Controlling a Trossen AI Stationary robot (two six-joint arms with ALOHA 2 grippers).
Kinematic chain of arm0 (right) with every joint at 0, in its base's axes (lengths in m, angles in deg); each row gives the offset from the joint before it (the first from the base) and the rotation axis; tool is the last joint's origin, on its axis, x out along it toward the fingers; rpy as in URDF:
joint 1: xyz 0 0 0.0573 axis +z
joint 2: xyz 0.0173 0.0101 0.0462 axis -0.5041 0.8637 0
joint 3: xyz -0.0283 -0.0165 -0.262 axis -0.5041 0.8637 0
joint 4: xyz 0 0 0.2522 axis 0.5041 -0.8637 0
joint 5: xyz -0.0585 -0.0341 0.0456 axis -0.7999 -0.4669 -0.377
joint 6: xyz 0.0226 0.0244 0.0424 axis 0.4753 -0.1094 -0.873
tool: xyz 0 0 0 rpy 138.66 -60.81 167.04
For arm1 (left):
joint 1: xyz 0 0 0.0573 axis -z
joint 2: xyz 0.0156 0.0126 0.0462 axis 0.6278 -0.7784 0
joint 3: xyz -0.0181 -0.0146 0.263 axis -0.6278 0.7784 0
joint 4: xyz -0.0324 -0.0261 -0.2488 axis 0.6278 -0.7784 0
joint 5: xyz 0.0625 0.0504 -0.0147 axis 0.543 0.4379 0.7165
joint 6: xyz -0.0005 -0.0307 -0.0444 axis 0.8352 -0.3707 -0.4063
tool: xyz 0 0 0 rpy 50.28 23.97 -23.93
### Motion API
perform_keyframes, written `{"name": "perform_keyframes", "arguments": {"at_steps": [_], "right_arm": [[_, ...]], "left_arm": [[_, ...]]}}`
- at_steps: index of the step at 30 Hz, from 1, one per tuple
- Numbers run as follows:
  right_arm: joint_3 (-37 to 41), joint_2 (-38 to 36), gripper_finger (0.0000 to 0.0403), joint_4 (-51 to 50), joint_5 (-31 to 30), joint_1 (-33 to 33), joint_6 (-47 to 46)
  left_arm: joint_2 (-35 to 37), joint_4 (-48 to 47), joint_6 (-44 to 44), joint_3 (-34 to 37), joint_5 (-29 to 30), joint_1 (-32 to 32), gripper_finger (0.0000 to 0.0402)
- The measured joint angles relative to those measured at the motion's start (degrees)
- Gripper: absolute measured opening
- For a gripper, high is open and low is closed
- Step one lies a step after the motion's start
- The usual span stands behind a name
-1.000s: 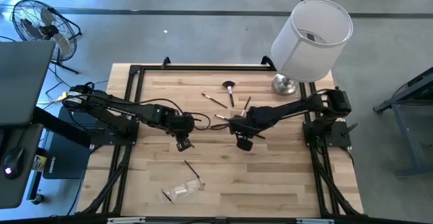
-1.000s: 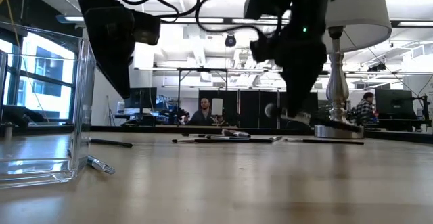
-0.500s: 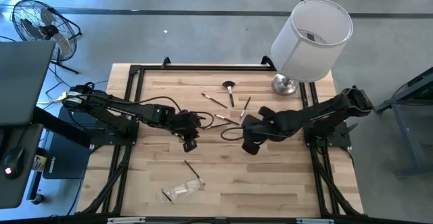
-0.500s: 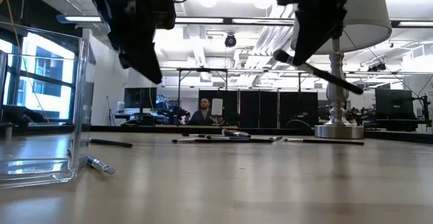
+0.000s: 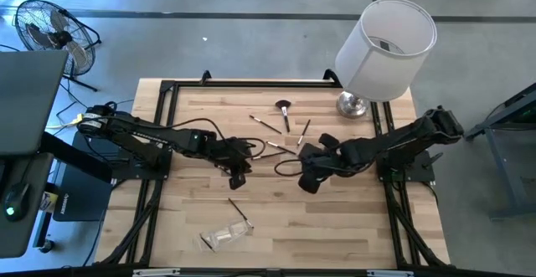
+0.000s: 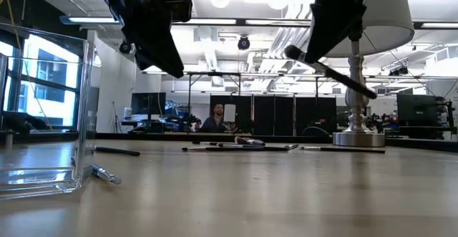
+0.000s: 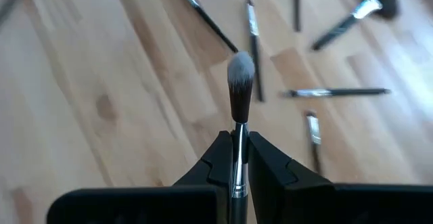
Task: Pick & Place Makeup Supplies
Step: Put the silver makeup brush into the transparent organizer
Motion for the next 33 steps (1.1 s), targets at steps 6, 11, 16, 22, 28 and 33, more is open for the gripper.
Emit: {"name": "perform_keyframes", "arguments": {"at_steps": [6,11,16,22,28,33], "right_arm": [[11.5,-3.8,0.0019,19.2,3.2,0.0,-3.1],[21.1,-7.2,0.0019,36.7,3.6,0.0,-6.4],[28.5,-9.3,0.0019,55.9,0.9,0.0,-5.2],[31.6,-9.4,0.0019,72.5,-0.3,0.0,3.0],[31.0,-9.4,0.002,83.2,-0.3,0.0,13.8],[31.0,-9.4,0.0021,90.2,-0.3,0.0,20.4]], "left_arm": [[0.0,0.1,-1.1,0.0,0.3,-0.6,0.0099],[0.0,2.2,-0.4,0.0,0.5,-2.2,0.0146],[0.0,10.7,0.8,0.0,0.5,-3.5,0.0175],[0.0,25.3,3.9,0.0,0.3,-3.3,0.0179],[0.0,33.5,6.9,0.0,-1.5,-3.3,0.0179],[0.0,35.7,9.5,0.0,-3.4,-3.3,0.0179]]}}
